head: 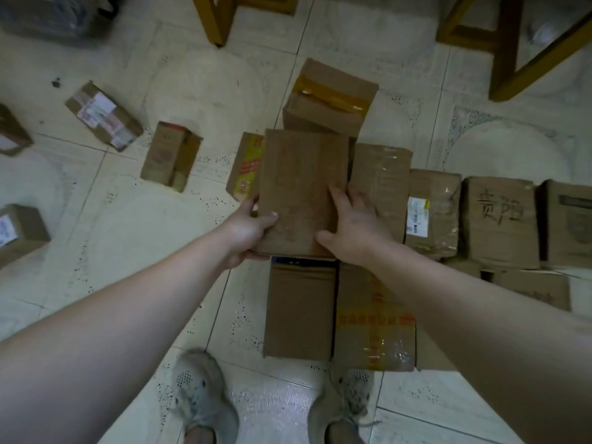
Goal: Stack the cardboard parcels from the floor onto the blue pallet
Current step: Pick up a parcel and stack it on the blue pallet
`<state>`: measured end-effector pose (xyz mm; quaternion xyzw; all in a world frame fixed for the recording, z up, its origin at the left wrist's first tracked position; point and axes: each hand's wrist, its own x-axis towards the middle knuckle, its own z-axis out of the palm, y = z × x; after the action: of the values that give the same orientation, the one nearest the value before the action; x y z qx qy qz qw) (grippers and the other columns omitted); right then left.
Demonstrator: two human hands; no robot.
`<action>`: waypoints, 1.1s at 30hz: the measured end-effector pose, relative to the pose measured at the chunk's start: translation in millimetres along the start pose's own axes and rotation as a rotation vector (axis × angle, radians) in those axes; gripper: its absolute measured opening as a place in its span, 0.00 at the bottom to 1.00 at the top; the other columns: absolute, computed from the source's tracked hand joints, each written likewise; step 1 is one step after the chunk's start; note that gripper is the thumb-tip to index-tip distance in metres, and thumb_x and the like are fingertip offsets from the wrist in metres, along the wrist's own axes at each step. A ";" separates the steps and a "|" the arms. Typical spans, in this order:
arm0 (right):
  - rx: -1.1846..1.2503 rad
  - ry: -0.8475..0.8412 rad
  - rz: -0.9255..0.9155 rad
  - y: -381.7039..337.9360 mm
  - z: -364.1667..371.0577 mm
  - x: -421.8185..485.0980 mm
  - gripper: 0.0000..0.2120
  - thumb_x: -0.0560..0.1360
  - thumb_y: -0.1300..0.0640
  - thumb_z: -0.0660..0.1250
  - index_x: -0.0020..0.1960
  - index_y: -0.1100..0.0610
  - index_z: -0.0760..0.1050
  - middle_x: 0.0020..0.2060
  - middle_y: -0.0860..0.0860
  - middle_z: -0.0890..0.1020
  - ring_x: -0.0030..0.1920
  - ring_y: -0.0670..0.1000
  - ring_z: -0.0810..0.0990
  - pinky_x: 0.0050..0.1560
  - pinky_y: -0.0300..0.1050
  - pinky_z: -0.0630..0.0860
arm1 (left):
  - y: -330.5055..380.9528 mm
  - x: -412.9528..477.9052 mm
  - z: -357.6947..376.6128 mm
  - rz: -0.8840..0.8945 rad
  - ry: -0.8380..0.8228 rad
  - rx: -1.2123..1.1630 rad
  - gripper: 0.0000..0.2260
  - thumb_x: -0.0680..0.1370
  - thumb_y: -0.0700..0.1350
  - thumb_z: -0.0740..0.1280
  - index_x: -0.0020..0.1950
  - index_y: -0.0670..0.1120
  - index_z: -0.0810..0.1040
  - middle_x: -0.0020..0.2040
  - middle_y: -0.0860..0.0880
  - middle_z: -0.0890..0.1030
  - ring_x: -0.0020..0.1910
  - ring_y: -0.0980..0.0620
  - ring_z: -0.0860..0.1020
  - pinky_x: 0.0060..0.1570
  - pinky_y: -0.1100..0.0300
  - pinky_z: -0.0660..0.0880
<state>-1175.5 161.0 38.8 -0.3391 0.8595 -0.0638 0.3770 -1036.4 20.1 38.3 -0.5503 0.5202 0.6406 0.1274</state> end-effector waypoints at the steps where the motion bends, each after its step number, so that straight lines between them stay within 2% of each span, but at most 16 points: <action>1: 0.015 0.029 0.009 0.0 2.7 -2.8 0.42 0.73 0.40 0.65 0.76 0.43 0.41 0.77 0.49 0.46 0.76 0.56 0.47 0.72 0.56 0.53 | -2.1 -0.4 -0.7 0.008 -0.011 0.011 0.28 0.79 0.49 0.64 0.74 0.59 0.54 0.52 0.55 0.75 0.46 0.51 0.78 0.36 0.53 0.79; 4: 0.008 0.062 0.053 -1.0 8.6 -13.7 0.41 0.73 0.41 0.64 0.76 0.44 0.42 0.77 0.51 0.48 0.76 0.57 0.49 0.73 0.56 0.53 | -5.8 -5.0 0.3 0.008 -0.043 0.079 0.27 0.79 0.50 0.63 0.74 0.61 0.54 0.58 0.53 0.74 0.48 0.51 0.77 0.40 0.49 0.79; 7: 0.019 -0.004 0.090 -1.8 8.4 -18.2 0.42 0.73 0.40 0.63 0.76 0.43 0.39 0.77 0.51 0.47 0.75 0.59 0.50 0.73 0.59 0.56 | -1.0 -5.5 0.2 -0.013 -0.064 0.207 0.27 0.79 0.53 0.61 0.74 0.62 0.51 0.63 0.51 0.72 0.55 0.46 0.75 0.47 0.48 0.76; 11: 0.166 -0.118 0.133 -3.9 5.1 -21.2 0.44 0.74 0.42 0.66 0.75 0.39 0.34 0.77 0.52 0.51 0.72 0.58 0.62 0.69 0.53 0.65 | 8.3 -6.8 -6.3 0.015 -0.043 0.348 0.32 0.78 0.56 0.62 0.77 0.58 0.48 0.69 0.51 0.70 0.47 0.56 0.74 0.39 0.64 0.73; 12: 0.170 -0.123 0.141 -4.6 2.9 -22.7 0.45 0.75 0.43 0.66 0.75 0.40 0.35 0.77 0.52 0.50 0.72 0.58 0.62 0.69 0.52 0.65 | 10.3 -8.1 -8.4 0.028 -0.037 0.361 0.33 0.78 0.56 0.63 0.77 0.56 0.47 0.71 0.51 0.67 0.52 0.55 0.75 0.45 0.66 0.73; 14: 0.181 -0.103 0.171 -7.3 -6.2 -25.7 0.44 0.75 0.43 0.66 0.76 0.42 0.37 0.77 0.52 0.50 0.73 0.58 0.61 0.68 0.52 0.64 | 17.2 -13.9 -15.2 0.054 -0.003 0.420 0.34 0.78 0.56 0.63 0.77 0.53 0.48 0.75 0.49 0.60 0.69 0.47 0.66 0.62 0.58 0.65; 15: 0.190 -0.088 0.185 -9.7 -12.6 -27.7 0.44 0.75 0.43 0.66 0.77 0.43 0.38 0.77 0.52 0.50 0.73 0.58 0.61 0.68 0.52 0.65 | 21.8 -18.3 -20.0 0.066 0.014 0.453 0.34 0.78 0.57 0.63 0.78 0.52 0.48 0.76 0.49 0.58 0.73 0.46 0.61 0.66 0.55 0.61; 17: 0.191 -0.064 0.203 -18.0 -29.1 -35.9 0.43 0.74 0.43 0.66 0.77 0.43 0.40 0.77 0.53 0.51 0.73 0.59 0.61 0.66 0.52 0.67 | 33.2 -30.6 -30.1 0.086 0.029 0.505 0.35 0.77 0.58 0.63 0.78 0.53 0.48 0.77 0.48 0.56 0.74 0.44 0.59 0.68 0.52 0.59; 21: 0.147 0.005 0.220 -44.1 -74.9 -64.8 0.42 0.74 0.42 0.66 0.78 0.44 0.43 0.78 0.53 0.49 0.74 0.59 0.61 0.65 0.52 0.67 | 68.0 -71.9 -49.7 0.183 0.073 0.616 0.34 0.77 0.56 0.64 0.77 0.56 0.48 0.77 0.49 0.57 0.73 0.44 0.60 0.68 0.49 0.62; 27: 0.192 0.139 0.244 -96.7 -145.4 -119.6 0.39 0.75 0.42 0.65 0.78 0.47 0.49 0.77 0.52 0.55 0.74 0.57 0.61 0.68 0.55 0.65 | 127.0 -141.5 -89.8 0.323 0.058 0.674 0.32 0.77 0.52 0.65 0.77 0.54 0.51 0.77 0.48 0.57 0.73 0.46 0.60 0.65 0.51 0.65; 28: 0.205 0.163 0.254 -103.5 -153.9 -127.2 0.38 0.75 0.42 0.66 0.78 0.47 0.49 0.77 0.52 0.55 0.74 0.57 0.61 0.67 0.55 0.65 | 137.2 -148.9 -95.1 0.337 0.058 0.681 0.32 0.77 0.52 0.65 0.77 0.55 0.51 0.77 0.49 0.57 0.73 0.46 0.61 0.59 0.54 0.70; 29: 0.221 0.188 0.261 -109.3 -161.2 -132.8 0.38 0.75 0.42 0.66 0.78 0.47 0.50 0.77 0.52 0.56 0.74 0.56 0.61 0.67 0.55 0.66 | 147.3 -154.6 -99.7 0.346 0.057 0.692 0.32 0.77 0.52 0.65 0.77 0.56 0.51 0.77 0.49 0.57 0.72 0.46 0.63 0.48 0.60 0.74; 30: 0.238 0.207 0.263 -113.9 -167.7 -136.2 0.38 0.75 0.42 0.66 0.78 0.47 0.50 0.77 0.52 0.57 0.73 0.56 0.62 0.67 0.55 0.66 | 156.5 -158.7 -102.9 0.352 0.056 0.707 0.32 0.77 0.53 0.65 0.76 0.57 0.51 0.77 0.50 0.56 0.71 0.46 0.64 0.38 0.64 0.73; 31: 0.256 0.222 0.263 -116.9 -173.5 -137.4 0.38 0.75 0.43 0.67 0.78 0.47 0.51 0.76 0.52 0.58 0.73 0.56 0.62 0.67 0.55 0.66 | 164.5 -160.3 -104.8 0.364 0.057 0.721 0.32 0.77 0.54 0.65 0.76 0.58 0.51 0.77 0.50 0.56 0.71 0.46 0.65 0.34 0.66 0.73; 32: 0.271 0.232 0.262 -118.2 -179.2 -136.3 0.38 0.75 0.43 0.67 0.78 0.47 0.51 0.76 0.52 0.58 0.73 0.56 0.62 0.67 0.56 0.66 | 171.2 -159.0 -105.4 0.382 0.059 0.730 0.32 0.77 0.54 0.65 0.76 0.57 0.51 0.77 0.50 0.56 0.71 0.46 0.65 0.39 0.63 0.76; 33: 0.282 0.236 0.261 -118.0 -183.8 -133.3 0.38 0.75 0.43 0.67 0.78 0.48 0.51 0.76 0.52 0.59 0.73 0.56 0.62 0.67 0.56 0.66 | 176.9 -155.9 -104.4 0.392 0.059 0.731 0.32 0.77 0.54 0.65 0.76 0.57 0.52 0.77 0.49 0.56 0.72 0.46 0.63 0.52 0.56 0.76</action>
<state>-1174.7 128.3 292.6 -0.1594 0.9168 -0.1732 0.3226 -1050.4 -75.8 277.3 -0.3775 0.8118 0.4096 0.1753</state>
